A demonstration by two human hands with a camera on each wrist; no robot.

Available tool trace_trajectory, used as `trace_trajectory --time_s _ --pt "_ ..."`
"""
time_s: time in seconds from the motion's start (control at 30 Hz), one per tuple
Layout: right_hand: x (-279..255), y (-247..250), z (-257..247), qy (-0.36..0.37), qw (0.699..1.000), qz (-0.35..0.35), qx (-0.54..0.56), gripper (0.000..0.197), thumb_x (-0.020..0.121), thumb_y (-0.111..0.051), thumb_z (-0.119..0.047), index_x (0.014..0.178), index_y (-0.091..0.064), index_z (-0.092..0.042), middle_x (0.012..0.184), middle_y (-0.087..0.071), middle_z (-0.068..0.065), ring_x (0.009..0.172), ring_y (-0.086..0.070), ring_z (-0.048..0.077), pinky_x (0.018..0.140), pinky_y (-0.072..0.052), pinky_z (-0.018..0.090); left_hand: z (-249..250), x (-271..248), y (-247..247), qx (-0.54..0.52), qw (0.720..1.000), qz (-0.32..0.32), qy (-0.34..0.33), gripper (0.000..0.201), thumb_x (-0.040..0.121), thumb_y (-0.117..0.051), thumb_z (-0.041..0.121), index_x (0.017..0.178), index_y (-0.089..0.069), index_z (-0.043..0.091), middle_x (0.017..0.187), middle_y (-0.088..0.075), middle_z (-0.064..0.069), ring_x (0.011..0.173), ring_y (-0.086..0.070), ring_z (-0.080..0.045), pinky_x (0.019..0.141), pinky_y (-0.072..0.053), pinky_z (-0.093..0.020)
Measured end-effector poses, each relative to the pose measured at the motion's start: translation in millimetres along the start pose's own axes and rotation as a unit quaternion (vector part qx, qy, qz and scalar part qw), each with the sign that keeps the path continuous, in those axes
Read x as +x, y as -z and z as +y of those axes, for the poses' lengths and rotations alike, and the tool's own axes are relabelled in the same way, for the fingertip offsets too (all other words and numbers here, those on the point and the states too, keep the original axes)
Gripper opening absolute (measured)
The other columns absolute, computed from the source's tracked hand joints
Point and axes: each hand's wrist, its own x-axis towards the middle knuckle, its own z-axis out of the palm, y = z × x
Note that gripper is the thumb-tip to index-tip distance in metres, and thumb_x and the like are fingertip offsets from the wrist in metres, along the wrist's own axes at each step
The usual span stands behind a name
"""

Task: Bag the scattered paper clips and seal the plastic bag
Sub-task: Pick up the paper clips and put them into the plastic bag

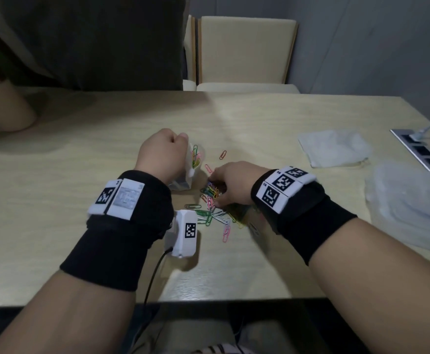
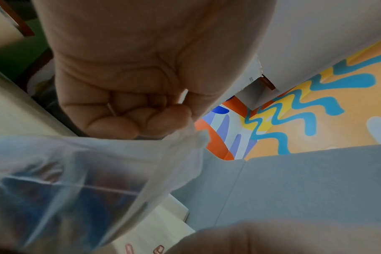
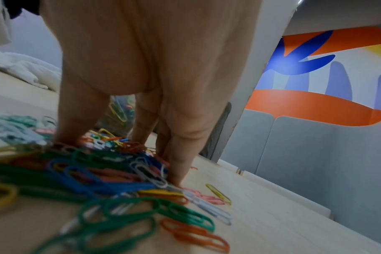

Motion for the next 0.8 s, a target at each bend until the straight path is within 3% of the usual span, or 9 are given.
trace_trajectory --time_s 0.13,0.33,0.53,0.63,0.7,0.73,0.8 --pt "-2.7 1.3 -4.8 -0.016 0.998 0.031 -0.061 0.036 0.092 -0.059 -0.026 0.127 -0.059 -0.017 0.118 -0.062 0.008 0.103 -0.061 0.027 0.082 -0.050 0.031 0.8 -6.3 -0.2 -0.012 1.000 -0.021 0.004 0.038 0.098 -0.043 0.032 0.067 -0.051 0.012 0.055 -0.062 -0.008 0.061 -0.064 -0.032 0.079 -0.057 -0.051" --pt "-4.5 -0.5 1.7 -0.054 0.994 0.077 -0.054 0.025 0.092 -0.054 -0.009 0.112 -0.069 -0.010 0.109 -0.069 0.009 0.099 -0.065 0.028 0.084 -0.054 0.031 -0.1 -10.5 -0.6 -0.019 0.999 -0.026 0.004 0.037 0.097 -0.046 0.033 0.066 -0.052 0.014 0.063 -0.068 -0.014 0.070 -0.069 -0.036 0.080 -0.057 -0.052" --pt "-10.9 6.9 12.5 -0.106 0.987 0.114 0.035 0.021 0.091 -0.060 -0.015 0.108 -0.071 -0.010 0.109 -0.071 0.008 0.101 -0.065 0.027 0.086 -0.052 0.029 2.1 -12.9 -1.6 -0.019 0.999 -0.037 0.024 0.034 0.099 -0.047 0.032 0.070 -0.054 0.014 0.043 -0.063 0.001 0.053 -0.065 -0.022 0.079 -0.059 -0.044" --pt "-17.5 13.0 18.1 -0.130 0.972 0.148 0.131 0.021 0.088 -0.065 -0.018 0.108 -0.071 -0.015 0.110 -0.069 0.003 0.102 -0.063 0.023 0.079 -0.046 0.026 4.5 -15.3 -1.7 -0.017 0.999 -0.045 0.026 0.032 0.099 -0.047 0.031 0.072 -0.056 0.014 0.044 -0.064 0.000 0.055 -0.066 -0.024 0.078 -0.060 -0.044" --pt "-20.7 17.0 21.6 -0.145 0.942 0.185 0.239 0.012 0.085 -0.070 -0.018 0.097 -0.071 -0.015 0.096 -0.069 0.002 0.090 -0.066 0.021 0.071 -0.049 0.024 5.9 -16.4 -1.8 -0.014 0.998 -0.051 0.022 0.032 0.099 -0.047 0.030 0.076 -0.058 0.011 0.055 -0.067 -0.006 0.061 -0.069 -0.029 0.080 -0.059 -0.048" --pt "-22.7 19.4 21.3 -0.145 0.908 0.199 0.338 0.005 0.084 -0.072 -0.014 0.088 -0.070 -0.013 0.088 -0.069 0.004 0.081 -0.067 0.021 0.069 -0.054 0.026 6.5 -16.5 -2.1 -0.011 0.998 -0.053 0.019 0.032 0.099 -0.047 0.030 0.078 -0.058 0.008 0.062 -0.069 -0.012 0.065 -0.070 -0.032 0.081 -0.059 -0.050" --pt "-25.8 24.7 18.7 -0.122 0.800 0.198 0.553 0.007 0.084 -0.071 -0.001 0.082 -0.066 -0.005 0.078 -0.067 0.011 0.068 -0.067 0.020 0.072 -0.061 0.030 6.9 -15.9 -3.5 -0.005 0.998 -0.055 0.012 0.030 0.098 -0.048 0.030 0.080 -0.057 0.007 0.074 -0.070 -0.021 0.074 -0.070 -0.037 0.082 -0.057 -0.053"
